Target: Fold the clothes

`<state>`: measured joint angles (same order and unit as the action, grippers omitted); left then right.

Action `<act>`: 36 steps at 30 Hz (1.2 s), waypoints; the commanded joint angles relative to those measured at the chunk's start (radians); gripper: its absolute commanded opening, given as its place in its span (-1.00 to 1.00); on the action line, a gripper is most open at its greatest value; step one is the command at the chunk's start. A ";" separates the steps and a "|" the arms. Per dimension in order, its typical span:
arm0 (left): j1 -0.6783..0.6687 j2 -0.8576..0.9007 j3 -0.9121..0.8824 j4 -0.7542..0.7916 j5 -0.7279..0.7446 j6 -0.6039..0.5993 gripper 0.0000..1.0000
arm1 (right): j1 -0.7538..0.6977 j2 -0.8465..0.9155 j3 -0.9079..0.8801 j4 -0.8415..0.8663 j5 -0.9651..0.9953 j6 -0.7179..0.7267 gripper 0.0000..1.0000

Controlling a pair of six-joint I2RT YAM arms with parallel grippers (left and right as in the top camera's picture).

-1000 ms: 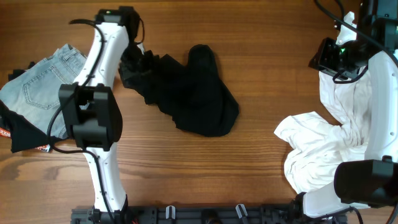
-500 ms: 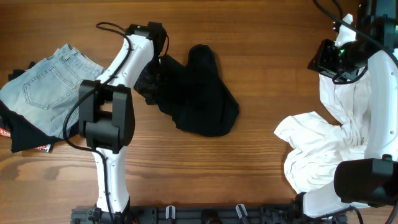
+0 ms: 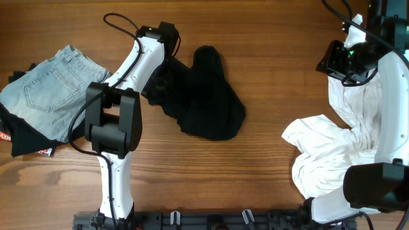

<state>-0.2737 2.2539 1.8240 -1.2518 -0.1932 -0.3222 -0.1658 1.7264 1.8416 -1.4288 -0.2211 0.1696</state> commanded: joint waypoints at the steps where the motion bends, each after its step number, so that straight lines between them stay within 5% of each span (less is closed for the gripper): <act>1: 0.002 -0.013 -0.008 0.024 0.037 0.002 -0.08 | -0.003 0.009 0.015 0.000 -0.016 -0.012 -0.23; 5: 0.002 -0.013 -0.008 0.029 0.067 0.002 -0.92 | -0.003 0.009 0.015 0.000 -0.012 -0.013 -0.23; 11: 0.000 -0.047 0.039 0.003 0.112 0.002 -0.92 | -0.003 0.009 0.015 0.003 -0.009 -0.012 -0.23; 16: -0.098 -0.207 0.132 0.144 0.504 0.032 -0.92 | -0.003 0.009 0.015 0.018 0.054 0.027 -0.23; 21: -0.362 -0.234 0.132 0.264 0.694 0.032 -0.92 | -0.039 0.009 0.015 0.022 0.248 0.180 -0.23; 27: -0.508 -0.249 0.132 0.292 0.663 0.114 -0.61 | -0.114 0.009 0.015 0.022 0.247 0.165 -0.20; 29: -0.486 -0.269 0.132 0.307 0.664 0.113 -0.36 | -0.117 0.009 0.015 0.021 0.227 0.123 -0.20; 31: -0.448 -0.283 0.132 0.312 0.663 0.111 0.22 | -0.116 0.009 0.015 0.020 0.161 0.053 -0.20; 36: -0.296 -0.293 0.132 0.132 0.640 0.105 0.22 | -0.076 0.009 -0.004 -0.054 -0.084 -0.175 -0.15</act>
<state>-0.6472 2.0006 1.9564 -1.0309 0.4622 -0.2253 -0.2771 1.7264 1.8416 -1.4506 -0.1574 0.1364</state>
